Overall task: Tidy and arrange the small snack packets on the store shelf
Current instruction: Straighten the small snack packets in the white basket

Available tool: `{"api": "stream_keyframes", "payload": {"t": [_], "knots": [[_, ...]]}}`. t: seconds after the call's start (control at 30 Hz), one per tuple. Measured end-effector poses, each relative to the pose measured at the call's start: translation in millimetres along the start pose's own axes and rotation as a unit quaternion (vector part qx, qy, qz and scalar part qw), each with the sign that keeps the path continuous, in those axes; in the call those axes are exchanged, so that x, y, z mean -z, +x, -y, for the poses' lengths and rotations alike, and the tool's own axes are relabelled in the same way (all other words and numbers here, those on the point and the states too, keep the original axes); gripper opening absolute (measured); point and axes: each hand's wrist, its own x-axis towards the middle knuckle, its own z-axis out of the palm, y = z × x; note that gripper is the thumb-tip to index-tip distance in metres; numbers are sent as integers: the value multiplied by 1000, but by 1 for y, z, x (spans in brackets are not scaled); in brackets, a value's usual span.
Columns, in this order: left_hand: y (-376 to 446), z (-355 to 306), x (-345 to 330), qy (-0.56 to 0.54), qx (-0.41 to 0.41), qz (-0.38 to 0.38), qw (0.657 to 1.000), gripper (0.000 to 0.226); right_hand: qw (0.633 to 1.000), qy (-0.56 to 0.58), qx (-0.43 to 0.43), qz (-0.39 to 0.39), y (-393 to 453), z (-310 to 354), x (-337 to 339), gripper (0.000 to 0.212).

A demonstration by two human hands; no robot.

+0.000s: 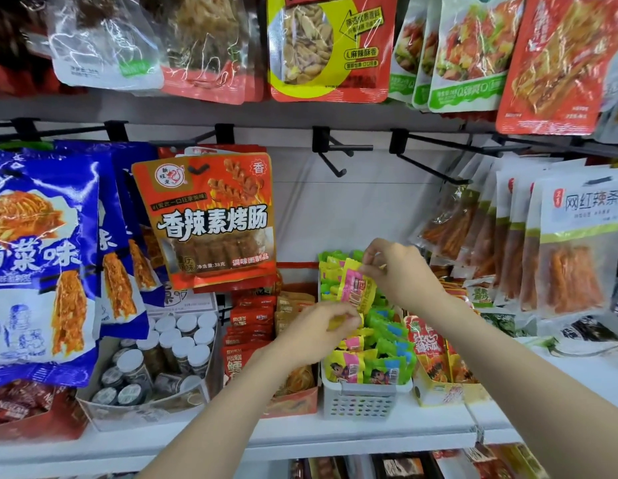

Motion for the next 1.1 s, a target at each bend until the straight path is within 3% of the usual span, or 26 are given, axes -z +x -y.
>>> {"api": "stream_keyframes", "payload": {"t": [0.1,0.23,0.33,0.47,0.63,0.73,0.8,0.87,0.93,1.0,1.1], "knots": [[1,-7,-9,70,12,-11,997,22,999,36,-13,3,-7,0,-3,15],[-2,-13,-17,2,72,-96,993,21,998,50,-37,31,-12,-3,-7,46],[-7,-9,-20,23,94,-137,986,22,998,41,-36,25,-15,-7,-8,41],[-18,-3,-22,59,73,-157,983,27,993,81,-63,-60,-10,-15,10,31],[-23,-9,-12,59,99,-136,984,33,985,151,-70,-38,-10,-15,35,21],[-25,-23,0,-134,106,-157,973,24,967,242,-61,-57,-15,-4,55,8],[-30,-36,9,-256,80,-147,952,37,949,306,-60,-50,-17,5,74,12],[-35,-47,18,-287,54,-131,947,44,933,354,-53,-32,-20,15,92,13],[-44,-58,24,-327,36,-128,936,30,916,398,-43,-12,-25,25,106,10],[-55,-67,26,-374,45,-126,918,23,901,431,-51,-10,-31,32,113,13],[-74,-72,26,-412,66,-112,902,31,884,458,-90,-21,-36,33,117,11]]}}
